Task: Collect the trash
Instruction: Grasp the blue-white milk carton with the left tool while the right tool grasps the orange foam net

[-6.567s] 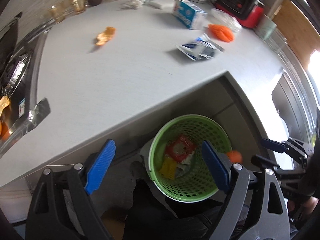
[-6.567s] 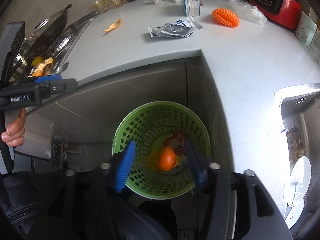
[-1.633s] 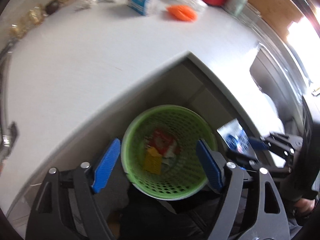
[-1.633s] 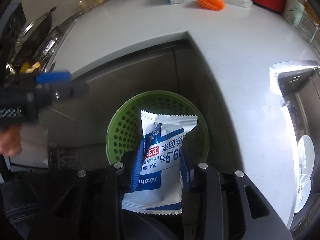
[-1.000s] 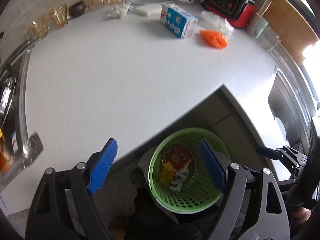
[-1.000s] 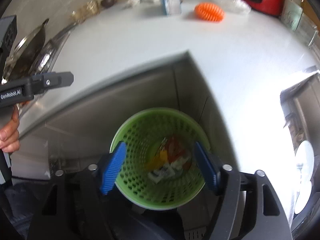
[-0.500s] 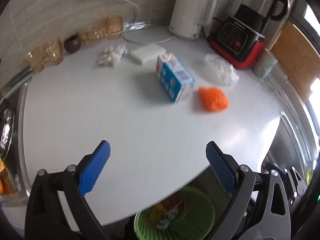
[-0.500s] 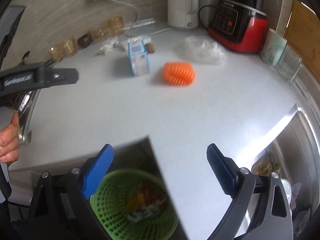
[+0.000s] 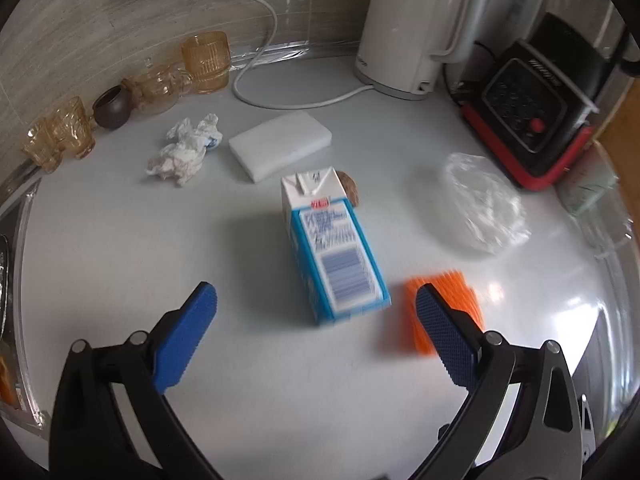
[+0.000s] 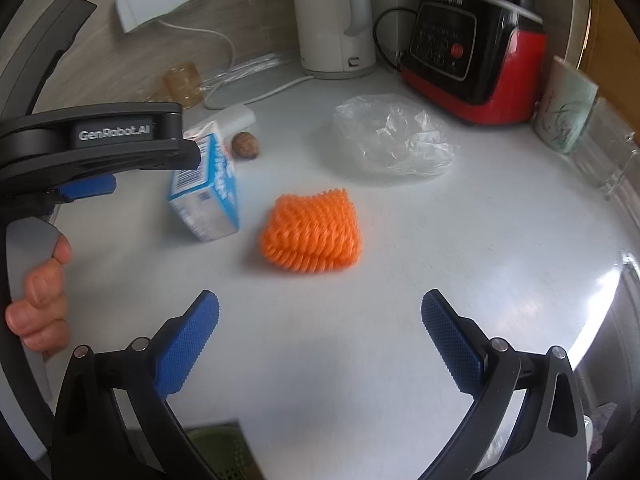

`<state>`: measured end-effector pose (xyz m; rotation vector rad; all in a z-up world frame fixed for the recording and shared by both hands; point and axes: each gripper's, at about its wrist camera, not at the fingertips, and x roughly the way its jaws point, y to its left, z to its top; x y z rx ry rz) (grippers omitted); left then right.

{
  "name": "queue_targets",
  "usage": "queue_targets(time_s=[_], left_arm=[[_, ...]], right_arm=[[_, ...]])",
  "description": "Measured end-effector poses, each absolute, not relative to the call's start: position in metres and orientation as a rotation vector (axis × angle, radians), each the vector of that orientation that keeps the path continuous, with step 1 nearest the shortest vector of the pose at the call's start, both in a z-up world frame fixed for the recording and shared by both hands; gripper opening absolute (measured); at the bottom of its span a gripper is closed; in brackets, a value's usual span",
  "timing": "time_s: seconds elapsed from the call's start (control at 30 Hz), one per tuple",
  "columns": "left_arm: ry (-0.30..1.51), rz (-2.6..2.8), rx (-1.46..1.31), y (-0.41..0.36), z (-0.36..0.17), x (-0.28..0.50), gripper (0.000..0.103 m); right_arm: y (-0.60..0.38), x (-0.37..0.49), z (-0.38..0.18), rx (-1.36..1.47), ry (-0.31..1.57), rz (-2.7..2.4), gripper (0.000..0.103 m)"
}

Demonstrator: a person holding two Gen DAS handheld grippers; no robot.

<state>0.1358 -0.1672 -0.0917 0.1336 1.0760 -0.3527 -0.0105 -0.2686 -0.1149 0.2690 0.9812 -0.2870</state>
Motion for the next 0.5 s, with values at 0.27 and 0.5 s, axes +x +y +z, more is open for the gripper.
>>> queue_targets(time_s=[0.27, 0.5], left_arm=[[1.13, -0.254, 0.123, -0.19, -0.116, 0.163, 0.095], [1.159, -0.24, 0.138, -0.202, -0.123, 0.172, 0.077]], right_arm=[[-0.281, 0.021, -0.135, 0.284, 0.995, -0.271, 0.101], [-0.287, 0.041, -0.144, 0.277, 1.007, -0.27, 0.101]])
